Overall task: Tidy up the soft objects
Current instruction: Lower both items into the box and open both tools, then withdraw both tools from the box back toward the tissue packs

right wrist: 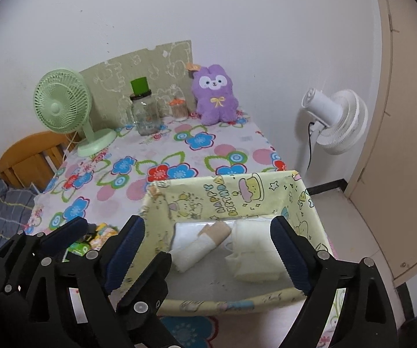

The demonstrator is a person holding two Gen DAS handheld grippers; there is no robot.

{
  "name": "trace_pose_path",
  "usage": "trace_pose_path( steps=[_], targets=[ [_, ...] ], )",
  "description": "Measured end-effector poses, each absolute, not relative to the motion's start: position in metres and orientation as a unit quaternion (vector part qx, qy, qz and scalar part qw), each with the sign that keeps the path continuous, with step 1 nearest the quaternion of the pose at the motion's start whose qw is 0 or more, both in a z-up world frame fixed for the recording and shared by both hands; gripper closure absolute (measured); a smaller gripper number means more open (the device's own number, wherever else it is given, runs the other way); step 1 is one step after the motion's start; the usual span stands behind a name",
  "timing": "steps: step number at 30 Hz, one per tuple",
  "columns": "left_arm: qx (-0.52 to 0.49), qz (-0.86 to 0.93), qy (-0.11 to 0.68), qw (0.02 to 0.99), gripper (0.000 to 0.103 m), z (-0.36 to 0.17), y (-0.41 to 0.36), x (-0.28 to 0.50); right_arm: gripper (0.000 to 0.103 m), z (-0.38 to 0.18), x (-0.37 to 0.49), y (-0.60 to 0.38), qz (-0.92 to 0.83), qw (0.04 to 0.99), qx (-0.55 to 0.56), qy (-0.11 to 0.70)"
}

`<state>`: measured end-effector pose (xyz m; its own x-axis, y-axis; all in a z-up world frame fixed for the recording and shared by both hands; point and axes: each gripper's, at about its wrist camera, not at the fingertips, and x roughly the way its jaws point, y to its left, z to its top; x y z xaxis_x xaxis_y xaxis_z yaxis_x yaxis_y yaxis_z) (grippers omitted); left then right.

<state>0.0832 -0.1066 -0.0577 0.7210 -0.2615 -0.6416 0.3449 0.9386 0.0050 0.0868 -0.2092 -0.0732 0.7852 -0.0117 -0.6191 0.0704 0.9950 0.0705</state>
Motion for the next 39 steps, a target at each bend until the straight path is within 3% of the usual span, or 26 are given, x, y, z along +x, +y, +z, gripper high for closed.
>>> trace_pose_path(
  steps=[15,35,39],
  targets=[
    [0.061,-0.141,0.308,0.939,0.012,-0.044,-0.052,0.056,0.003,-0.056,0.057,-0.149,-0.020,0.957,0.019,0.288],
    [0.059,-0.093,0.324,0.940,0.010,-0.072,0.008,0.055,0.003,-0.084,0.058,-0.090,0.025,0.952,0.008,0.305],
    [0.057,-0.081,0.332,0.938,0.010,-0.080,0.018,0.059,0.009,-0.092,0.064,-0.080,0.036,0.949,0.000,0.314]
  ],
)
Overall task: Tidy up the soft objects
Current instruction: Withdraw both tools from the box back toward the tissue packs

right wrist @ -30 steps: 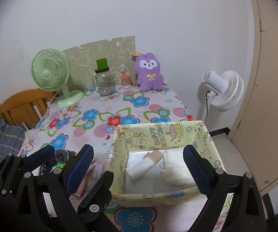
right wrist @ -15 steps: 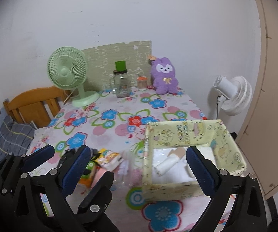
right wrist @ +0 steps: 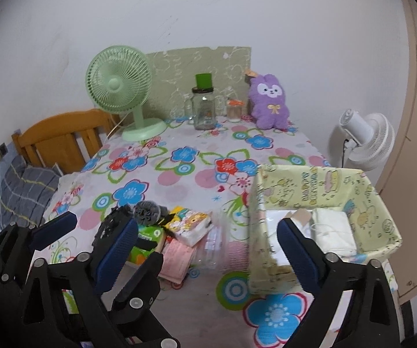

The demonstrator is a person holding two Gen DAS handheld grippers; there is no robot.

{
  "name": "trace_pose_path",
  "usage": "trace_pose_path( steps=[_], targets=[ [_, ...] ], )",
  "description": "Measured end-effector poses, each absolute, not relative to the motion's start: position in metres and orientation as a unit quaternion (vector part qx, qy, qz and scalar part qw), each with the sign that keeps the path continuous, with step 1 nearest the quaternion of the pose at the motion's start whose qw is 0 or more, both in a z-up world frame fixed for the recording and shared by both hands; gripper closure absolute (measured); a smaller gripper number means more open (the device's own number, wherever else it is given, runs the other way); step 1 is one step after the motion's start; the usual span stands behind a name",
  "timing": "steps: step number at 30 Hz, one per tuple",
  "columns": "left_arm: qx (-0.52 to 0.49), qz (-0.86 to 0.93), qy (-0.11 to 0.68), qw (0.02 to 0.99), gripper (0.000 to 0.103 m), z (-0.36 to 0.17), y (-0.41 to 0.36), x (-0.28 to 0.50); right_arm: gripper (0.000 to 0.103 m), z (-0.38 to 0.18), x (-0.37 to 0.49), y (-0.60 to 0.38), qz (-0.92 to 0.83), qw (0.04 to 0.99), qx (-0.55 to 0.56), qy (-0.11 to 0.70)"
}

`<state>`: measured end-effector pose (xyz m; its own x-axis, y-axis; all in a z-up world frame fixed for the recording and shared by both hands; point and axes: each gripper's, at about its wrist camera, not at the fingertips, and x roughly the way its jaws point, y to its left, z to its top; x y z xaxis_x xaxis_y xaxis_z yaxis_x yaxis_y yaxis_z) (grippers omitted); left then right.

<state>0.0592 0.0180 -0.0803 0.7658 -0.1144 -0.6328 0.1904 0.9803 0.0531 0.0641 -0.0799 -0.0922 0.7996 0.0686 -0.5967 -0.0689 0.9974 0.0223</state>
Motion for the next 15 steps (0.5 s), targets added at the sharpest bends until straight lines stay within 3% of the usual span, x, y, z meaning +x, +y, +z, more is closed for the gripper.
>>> trace_pose_path(
  steps=[15],
  targets=[
    [0.043,-0.056,0.367,0.927,0.010,-0.112,0.051,0.082,0.016,-0.124,0.091,-0.049,0.064,0.934,-0.015,0.351]
  ],
)
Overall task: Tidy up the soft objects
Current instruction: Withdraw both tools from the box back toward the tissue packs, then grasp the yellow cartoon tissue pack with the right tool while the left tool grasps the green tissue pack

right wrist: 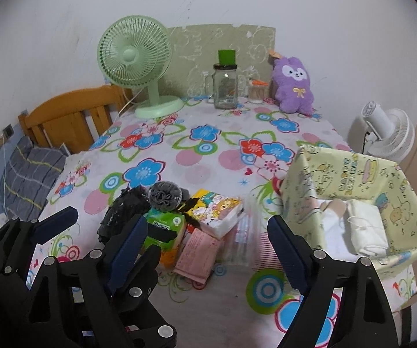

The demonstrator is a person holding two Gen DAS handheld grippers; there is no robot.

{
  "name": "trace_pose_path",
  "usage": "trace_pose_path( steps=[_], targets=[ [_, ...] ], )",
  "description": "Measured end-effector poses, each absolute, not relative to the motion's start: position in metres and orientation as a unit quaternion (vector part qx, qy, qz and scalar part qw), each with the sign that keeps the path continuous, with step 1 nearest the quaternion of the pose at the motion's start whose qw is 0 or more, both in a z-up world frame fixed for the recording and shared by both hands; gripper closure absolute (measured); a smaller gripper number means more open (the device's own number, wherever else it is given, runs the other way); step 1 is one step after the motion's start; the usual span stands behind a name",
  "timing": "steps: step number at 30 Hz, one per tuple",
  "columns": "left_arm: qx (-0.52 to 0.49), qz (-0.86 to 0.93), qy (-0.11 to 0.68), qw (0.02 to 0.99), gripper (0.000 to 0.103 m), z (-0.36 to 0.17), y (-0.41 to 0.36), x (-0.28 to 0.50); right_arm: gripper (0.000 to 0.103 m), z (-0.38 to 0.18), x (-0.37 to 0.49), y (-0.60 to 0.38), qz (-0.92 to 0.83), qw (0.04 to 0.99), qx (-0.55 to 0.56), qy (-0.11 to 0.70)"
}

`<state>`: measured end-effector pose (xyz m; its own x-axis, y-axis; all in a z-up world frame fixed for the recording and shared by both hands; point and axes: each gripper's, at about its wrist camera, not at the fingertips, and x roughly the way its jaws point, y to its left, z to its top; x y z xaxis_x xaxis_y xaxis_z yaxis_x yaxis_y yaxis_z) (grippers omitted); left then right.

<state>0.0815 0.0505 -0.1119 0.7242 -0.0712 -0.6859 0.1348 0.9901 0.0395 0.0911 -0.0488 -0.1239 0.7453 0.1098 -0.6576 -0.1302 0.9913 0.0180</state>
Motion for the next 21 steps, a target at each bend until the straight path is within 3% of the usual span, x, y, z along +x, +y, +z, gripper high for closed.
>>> trace_pose_path(
  steps=[16,21],
  targets=[
    [0.021,-0.062,0.410,0.910,0.019,-0.143,0.050,0.107,0.016,-0.161,0.128,-0.042,0.067,0.922,-0.034,0.381],
    [0.003,-0.063,0.425,0.903,0.022,-0.153,0.047,0.114,0.021,-0.171,0.137,-0.047,0.071,0.915,-0.032,0.395]
  ],
)
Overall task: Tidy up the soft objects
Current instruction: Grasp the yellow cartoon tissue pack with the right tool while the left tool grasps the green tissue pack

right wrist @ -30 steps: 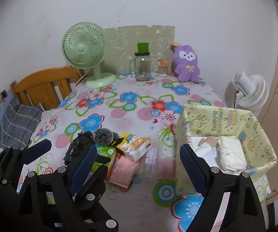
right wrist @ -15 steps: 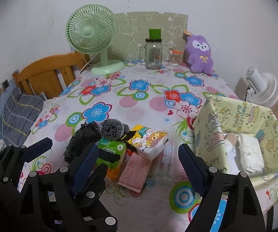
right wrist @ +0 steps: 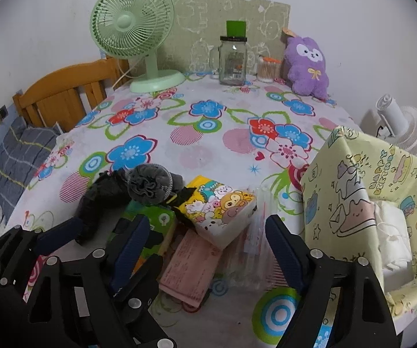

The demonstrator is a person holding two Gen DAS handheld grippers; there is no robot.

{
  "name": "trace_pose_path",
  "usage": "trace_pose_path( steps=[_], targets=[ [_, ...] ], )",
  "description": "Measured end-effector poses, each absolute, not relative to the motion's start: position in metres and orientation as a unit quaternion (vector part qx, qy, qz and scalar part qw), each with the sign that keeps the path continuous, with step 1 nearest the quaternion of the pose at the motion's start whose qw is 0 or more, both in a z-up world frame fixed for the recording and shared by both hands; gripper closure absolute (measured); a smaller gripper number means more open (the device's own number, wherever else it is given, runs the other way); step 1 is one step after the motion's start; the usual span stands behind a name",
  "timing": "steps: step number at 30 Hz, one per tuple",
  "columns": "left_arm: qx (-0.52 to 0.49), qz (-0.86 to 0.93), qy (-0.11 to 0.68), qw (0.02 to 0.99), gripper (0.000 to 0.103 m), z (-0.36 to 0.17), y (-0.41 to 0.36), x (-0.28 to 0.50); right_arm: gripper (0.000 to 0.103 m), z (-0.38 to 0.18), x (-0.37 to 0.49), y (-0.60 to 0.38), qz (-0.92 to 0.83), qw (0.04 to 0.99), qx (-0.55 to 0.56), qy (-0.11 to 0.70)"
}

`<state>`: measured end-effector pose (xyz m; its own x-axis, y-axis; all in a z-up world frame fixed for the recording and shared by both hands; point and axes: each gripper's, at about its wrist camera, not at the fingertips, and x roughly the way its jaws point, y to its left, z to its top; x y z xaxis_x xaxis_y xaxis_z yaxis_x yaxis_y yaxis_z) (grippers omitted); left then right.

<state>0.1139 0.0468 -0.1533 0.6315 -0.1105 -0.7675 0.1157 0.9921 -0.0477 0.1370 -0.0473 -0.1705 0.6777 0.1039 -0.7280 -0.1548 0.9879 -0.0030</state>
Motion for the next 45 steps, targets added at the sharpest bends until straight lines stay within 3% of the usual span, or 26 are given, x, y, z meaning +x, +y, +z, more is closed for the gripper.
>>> trace_pose_path(
  steps=[7,15,39,40,42,45],
  targets=[
    [-0.002,-0.060,0.439,0.897,0.026,-0.163,0.039,0.122,0.025,-0.180,0.142,-0.058,0.068,0.912,-0.023,0.405],
    [0.000,-0.058,0.443,0.895,0.051,-0.169,0.037,0.127,0.025,-0.183,0.143,-0.064,0.076,0.910,-0.011,0.406],
    [0.011,-0.048,0.437,0.898,0.053,-0.170,0.045,0.139,0.022,-0.196,0.175,-0.050,0.081,0.907,-0.035,0.411],
    [0.011,-0.048,0.437,0.898,0.053,-0.170,0.045,0.139,0.023,-0.196,0.175,-0.050,0.080,0.907,-0.037,0.413],
    [0.014,-0.046,0.435,0.899,0.053,-0.170,0.044,0.139,0.037,-0.197,0.175,-0.052,0.075,0.906,-0.042,0.415],
    [0.022,-0.043,0.433,0.900,0.053,-0.170,0.041,0.138,0.043,-0.199,0.175,-0.055,0.078,0.904,-0.037,0.419]
  ],
)
